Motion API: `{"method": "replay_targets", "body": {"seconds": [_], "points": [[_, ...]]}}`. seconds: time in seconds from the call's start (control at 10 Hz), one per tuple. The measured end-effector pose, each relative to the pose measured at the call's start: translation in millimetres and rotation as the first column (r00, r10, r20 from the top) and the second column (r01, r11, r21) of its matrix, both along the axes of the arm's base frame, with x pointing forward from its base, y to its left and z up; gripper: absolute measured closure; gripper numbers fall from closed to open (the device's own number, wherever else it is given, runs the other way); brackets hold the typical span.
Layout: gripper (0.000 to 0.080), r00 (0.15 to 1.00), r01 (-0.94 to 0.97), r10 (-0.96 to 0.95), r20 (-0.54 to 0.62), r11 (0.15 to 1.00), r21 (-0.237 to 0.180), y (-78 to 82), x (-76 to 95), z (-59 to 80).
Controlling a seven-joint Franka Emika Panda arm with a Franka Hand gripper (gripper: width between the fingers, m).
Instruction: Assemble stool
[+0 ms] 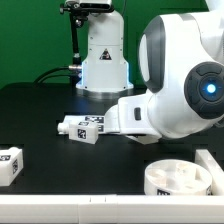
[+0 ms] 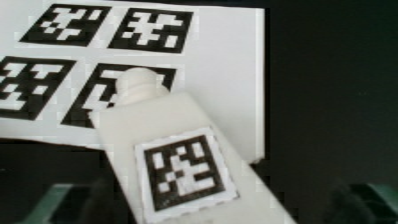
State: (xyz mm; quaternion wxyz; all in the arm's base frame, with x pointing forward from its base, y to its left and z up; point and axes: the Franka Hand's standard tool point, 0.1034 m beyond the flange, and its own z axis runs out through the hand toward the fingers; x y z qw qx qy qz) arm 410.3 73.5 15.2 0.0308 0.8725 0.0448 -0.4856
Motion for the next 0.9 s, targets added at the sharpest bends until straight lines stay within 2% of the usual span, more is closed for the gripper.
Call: {"method": "replay_targets", "body": {"seconds": [0.2,0.4,0.5,0.6,0.7,0.8,0.9], "points": [[0.0478,1.0,0.0,0.0,0.0,1.0,0.0,0.0,0.0,0.0],[0.0478,0.999,0.052,-0.052,-0.007,0.999,-0.014,4.5,1.5,4.3],[0.0478,0.987,0.163,-0.163,-0.004,0.986,-0.019,12.6,14.8,18.7],[0.0478,0.962,0.271,-0.271,0.023,0.963,-0.001,20.0,34.9,40.5],[0.0478,0.96,0.279,-0.28,0.027,0.96,0.015,17.3,47.9,66.2],[0.0478,0.959,0.249,-0.257,0.116,0.965,0.077,16.8,69.1,81.1],[0.0478,0.943,0.252,-0.265,0.203,0.964,0.09,18.7,73.1,81.4]]}}
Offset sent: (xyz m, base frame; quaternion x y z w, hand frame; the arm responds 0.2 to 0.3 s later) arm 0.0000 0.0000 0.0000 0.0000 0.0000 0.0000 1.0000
